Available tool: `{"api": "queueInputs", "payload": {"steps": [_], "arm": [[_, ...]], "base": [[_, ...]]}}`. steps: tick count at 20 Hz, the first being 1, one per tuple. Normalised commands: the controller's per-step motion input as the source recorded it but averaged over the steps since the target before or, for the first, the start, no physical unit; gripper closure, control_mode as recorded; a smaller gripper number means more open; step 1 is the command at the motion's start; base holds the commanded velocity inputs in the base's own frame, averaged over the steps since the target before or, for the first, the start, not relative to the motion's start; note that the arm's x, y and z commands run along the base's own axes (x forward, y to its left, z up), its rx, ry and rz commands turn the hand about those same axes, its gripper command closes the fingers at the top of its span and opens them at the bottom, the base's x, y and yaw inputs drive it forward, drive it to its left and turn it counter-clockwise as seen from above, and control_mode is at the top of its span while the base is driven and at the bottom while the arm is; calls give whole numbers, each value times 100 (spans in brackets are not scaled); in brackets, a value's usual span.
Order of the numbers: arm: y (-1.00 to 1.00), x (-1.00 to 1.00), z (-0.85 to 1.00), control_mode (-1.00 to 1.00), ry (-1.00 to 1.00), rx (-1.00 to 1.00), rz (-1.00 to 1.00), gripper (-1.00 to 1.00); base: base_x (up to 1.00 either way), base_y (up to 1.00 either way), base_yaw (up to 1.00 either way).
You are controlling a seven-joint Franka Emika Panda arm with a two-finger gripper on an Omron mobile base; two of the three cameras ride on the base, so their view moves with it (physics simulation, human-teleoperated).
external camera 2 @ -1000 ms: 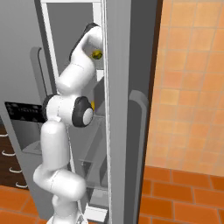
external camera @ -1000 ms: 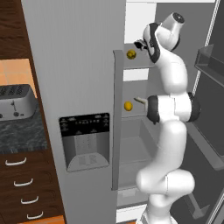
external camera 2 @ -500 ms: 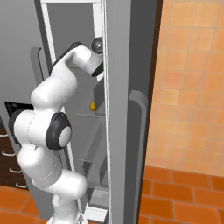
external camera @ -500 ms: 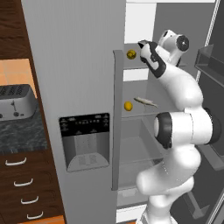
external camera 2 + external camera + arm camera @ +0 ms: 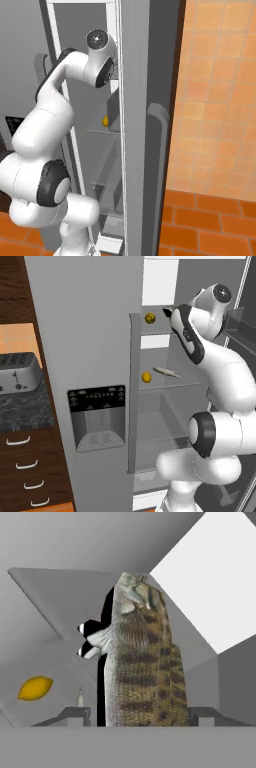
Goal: Place one lemon and one fish in each tupperware on the nearby counter, to pack two identical lunches.
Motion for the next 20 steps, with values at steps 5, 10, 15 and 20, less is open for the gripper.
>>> {"api": "queueInputs", "payload": {"steps": [5,10,15,20], "arm": [[65,-100,-97,-100,3,0,0,100],[3,-100,-69,-100,0,0,0,100],[0,-98,-24,-100,0,0,0,100],[0,-38,-10,100,1,0,0,100]], "base": [[0,0,0],[0,0,0],[0,0,0],[-60,3,1]]}}
